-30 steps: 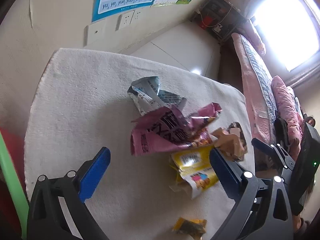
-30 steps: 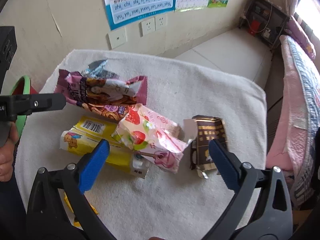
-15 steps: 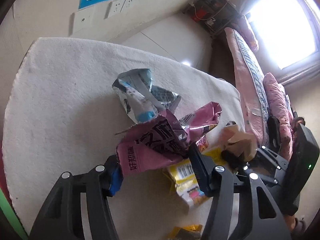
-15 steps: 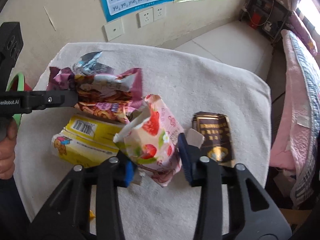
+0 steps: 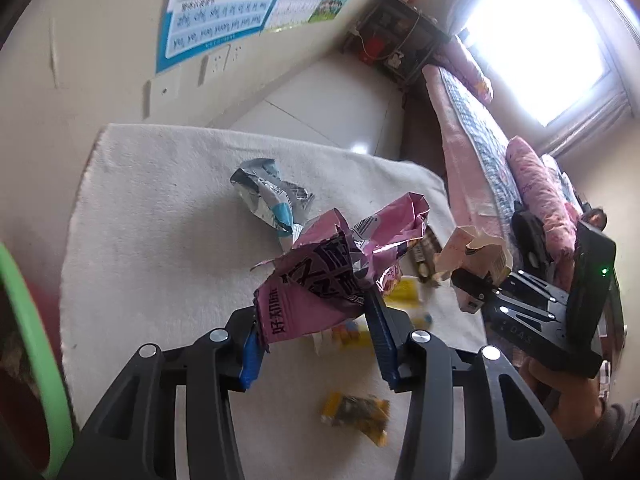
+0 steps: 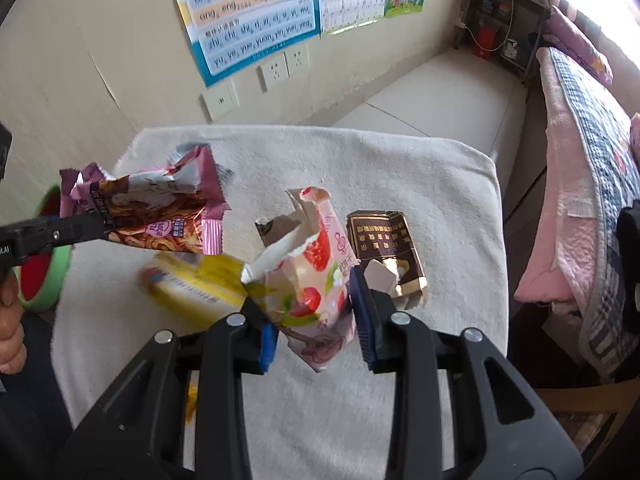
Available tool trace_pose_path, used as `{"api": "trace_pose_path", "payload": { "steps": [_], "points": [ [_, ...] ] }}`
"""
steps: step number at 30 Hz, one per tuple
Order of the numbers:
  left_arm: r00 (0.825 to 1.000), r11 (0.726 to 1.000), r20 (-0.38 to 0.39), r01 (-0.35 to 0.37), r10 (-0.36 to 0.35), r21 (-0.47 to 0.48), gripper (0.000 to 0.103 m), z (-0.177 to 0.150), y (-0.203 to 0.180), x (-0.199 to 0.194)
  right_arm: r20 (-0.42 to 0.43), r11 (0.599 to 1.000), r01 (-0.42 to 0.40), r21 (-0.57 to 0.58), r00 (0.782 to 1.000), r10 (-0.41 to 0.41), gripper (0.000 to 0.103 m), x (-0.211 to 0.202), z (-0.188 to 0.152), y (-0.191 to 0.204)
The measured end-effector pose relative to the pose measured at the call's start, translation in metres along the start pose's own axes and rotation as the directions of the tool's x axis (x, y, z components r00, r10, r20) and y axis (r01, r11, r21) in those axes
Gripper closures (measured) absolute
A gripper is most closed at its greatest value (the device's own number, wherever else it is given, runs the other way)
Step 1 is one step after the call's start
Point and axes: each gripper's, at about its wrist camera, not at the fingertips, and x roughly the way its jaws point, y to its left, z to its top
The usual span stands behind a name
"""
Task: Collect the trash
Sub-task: 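Carry the pink bag and strawberry-print package with both tools over the red bucket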
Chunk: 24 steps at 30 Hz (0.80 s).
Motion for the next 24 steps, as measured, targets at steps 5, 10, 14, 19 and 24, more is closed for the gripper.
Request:
{"api": "trace_pose_path", "payload": {
  "steps": [5,10,14,19,24],
  "points": [
    [0.999,0.999,0.043,-0.033,0.033,0.014,0.06,-0.007,-0.012,-0.029,0.041,0.999,-0.032,0.036,0.999,0.03,0.071,-0.022,-0.003,-0.003],
    [0.996,0.998,0.072,-0.051,0.047,0.045,0.06,-0.02,-0.016,-0.062,0.06,0.996,-0.067,0.055,0.996,0.064,0.071,-0.037,-0.01,-0.002],
    [0.993,0.994,0.085,-0.092,0.088,0.053,0.06,-0.029,-0.011,-0.082,0.073,0.992,-0.088,0.091,0.994,0.082,0.071,-0.046,-0.018,-0.001],
    [0.982,0.986,0.114,-0.158,0.151,0.06,0.06,-0.039,-0.003,-0.107,0.095,0.99,-0.104,0.093,0.991,0.095,0.071,-0.056,-0.02,0.009],
    [0.973,0.982,0.135,-0.189,0.186,0.011,0.06,-0.047,0.015,-0.127,0.111,0.993,-0.109,0.052,0.989,0.103,0.071,-0.066,-0.02,0.03]
  ]
}}
